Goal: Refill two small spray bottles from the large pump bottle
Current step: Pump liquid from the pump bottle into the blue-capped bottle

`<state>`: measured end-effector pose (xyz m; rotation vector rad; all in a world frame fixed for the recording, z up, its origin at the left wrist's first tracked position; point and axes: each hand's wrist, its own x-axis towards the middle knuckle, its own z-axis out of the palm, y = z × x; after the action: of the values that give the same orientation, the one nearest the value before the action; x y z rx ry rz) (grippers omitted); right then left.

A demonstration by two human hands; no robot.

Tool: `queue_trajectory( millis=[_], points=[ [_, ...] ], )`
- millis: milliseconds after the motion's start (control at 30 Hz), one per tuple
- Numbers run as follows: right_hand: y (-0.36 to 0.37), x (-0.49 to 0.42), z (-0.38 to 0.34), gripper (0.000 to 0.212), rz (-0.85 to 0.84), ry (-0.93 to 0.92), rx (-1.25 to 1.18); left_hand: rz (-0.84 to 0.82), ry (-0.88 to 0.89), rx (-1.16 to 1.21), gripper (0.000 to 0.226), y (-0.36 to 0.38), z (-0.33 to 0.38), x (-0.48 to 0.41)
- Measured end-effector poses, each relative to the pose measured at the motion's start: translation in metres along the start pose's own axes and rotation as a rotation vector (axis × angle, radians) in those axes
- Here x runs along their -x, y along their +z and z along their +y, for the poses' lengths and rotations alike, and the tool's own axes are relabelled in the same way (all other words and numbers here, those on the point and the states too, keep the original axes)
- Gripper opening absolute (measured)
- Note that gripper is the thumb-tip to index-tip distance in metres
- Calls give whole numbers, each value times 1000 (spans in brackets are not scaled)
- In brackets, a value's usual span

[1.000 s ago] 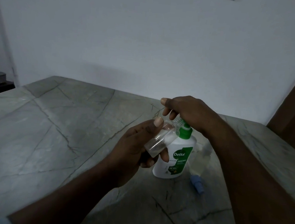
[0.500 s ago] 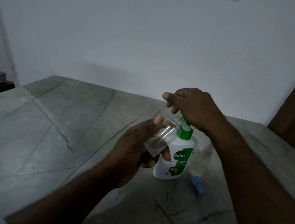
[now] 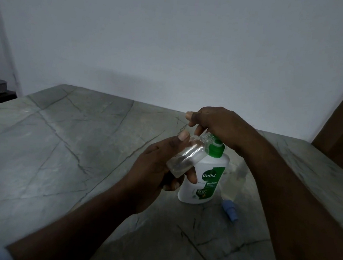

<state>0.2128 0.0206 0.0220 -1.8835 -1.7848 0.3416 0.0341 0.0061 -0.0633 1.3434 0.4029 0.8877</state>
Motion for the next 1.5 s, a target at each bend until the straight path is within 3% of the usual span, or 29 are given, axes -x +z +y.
queue_trajectory(
  millis=[233,400,600,767,933,1133,1267,1400,1500],
  points=[
    [-4,1,5,43,325,-105,-26,-32,15,21,45,0,3,1],
    [-2,-4,6,38,124,-33,-21,-27,21,13,51,-1,1,0],
    [1,-9,10,37,42,-8,-31,-10,17,-3,49,-1,-1,0],
    [1,-8,11,41,90,-14,-6,-20,13,4,42,-1,-1,-1],
    [-4,-3,8,39,289,-76,-27,-21,15,40,49,0,-1,-3],
    [-2,-3,2,44,63,-9,44,-27,24,30,52,-3,-3,-3],
    [-1,1,0,47,39,-6,34,-22,24,25,44,-1,-3,-1],
    [-2,0,1,48,116,-4,67,-7,12,7,50,-1,-3,-2],
    [-5,4,1,43,266,-59,24,-16,20,19,52,0,-1,-2]
  ],
)
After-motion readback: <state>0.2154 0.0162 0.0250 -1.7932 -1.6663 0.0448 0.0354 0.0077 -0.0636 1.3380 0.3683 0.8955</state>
